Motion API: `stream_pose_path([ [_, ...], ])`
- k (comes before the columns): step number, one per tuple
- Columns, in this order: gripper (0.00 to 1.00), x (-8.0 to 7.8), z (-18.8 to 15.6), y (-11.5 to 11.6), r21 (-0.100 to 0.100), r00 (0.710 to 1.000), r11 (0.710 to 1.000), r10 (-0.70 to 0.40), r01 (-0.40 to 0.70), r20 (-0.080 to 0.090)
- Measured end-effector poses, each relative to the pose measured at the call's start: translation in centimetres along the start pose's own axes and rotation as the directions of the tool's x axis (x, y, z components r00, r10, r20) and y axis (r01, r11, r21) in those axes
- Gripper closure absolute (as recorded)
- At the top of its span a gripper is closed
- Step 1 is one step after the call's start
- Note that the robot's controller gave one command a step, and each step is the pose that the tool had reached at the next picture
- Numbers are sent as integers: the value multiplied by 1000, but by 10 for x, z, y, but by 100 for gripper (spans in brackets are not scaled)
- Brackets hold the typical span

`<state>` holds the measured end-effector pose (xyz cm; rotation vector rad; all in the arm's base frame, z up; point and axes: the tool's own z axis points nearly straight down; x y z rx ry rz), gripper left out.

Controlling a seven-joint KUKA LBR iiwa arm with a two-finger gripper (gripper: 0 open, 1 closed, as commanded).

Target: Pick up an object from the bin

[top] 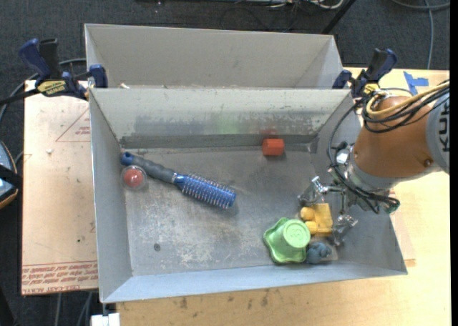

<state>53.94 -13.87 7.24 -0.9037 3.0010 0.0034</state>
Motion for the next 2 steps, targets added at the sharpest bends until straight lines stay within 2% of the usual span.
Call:
stream_pose_path([
  [1,100,-1,-2,-1,4,1000,1000,-3,3,4],
  [2,100,-8,-160,19,6,983,983,-184,184,0],
])
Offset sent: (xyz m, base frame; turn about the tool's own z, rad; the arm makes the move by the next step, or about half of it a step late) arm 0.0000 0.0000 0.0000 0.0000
